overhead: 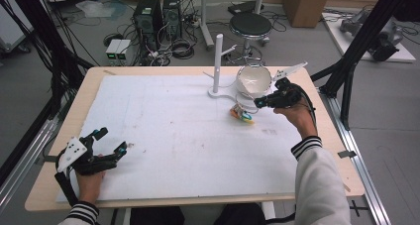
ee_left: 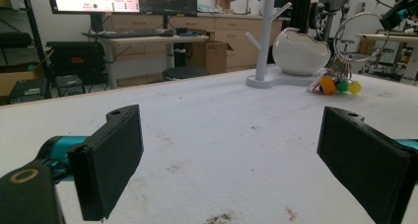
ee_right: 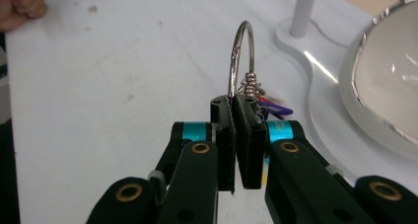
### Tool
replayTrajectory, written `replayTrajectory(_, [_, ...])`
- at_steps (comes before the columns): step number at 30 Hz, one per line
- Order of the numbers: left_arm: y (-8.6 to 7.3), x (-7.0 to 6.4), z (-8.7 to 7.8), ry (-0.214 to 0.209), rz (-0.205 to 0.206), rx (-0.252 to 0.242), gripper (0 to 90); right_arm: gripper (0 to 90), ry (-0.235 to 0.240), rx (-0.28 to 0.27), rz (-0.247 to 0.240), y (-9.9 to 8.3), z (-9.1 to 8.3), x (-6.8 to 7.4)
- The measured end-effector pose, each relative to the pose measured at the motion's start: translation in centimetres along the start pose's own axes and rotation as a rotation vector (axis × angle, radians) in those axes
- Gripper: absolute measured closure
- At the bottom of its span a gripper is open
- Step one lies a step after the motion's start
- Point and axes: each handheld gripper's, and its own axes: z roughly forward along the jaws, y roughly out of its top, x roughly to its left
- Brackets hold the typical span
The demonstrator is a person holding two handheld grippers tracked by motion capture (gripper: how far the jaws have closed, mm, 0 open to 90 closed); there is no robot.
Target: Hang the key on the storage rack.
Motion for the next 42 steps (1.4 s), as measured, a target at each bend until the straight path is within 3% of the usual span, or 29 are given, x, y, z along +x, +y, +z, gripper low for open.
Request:
replayTrajectory(3, [0.0, 0.0, 0.0, -0.001, 0.0, 0.001, 10.7, 88.5, 0.019, -0.048, -0.013, 0.9, 0.2, 0.4])
replayTrajectory(13, [0.0, 0.0, 0.0, 0.001, -0.001, 0.0, 10.7, 88.5, 0.039, -0.081, -0.057, 3.1, 1.6, 1.0])
replayTrajectory(17, [0.0, 0.0, 0.0, 0.0, -0.002, 0.0, 10.7, 88.5, 0.033, -0.126, -0.06, 4.2, 2.6, 1.1])
replayTrajectory(20, [0.0, 0.0, 0.0, 0.001, -0.003, 0.001, 10.7, 88.5, 0.031, -0.13, -0.055, 4.6, 3.0, 1.1])
replayTrajectory(29, [0.0, 0.0, 0.0, 0.001, -0.004, 0.001, 10.7, 88.5, 0.0, -0.191, -0.034, 6.3, 4.7, 0.9])
replayTrajectory(42, [0.0, 0.1, 0.0, 0.0, -0.004, 0.003, 10.7, 88.5, -0.071, -0.223, 0.014, 6.6, 6.1, 0.0])
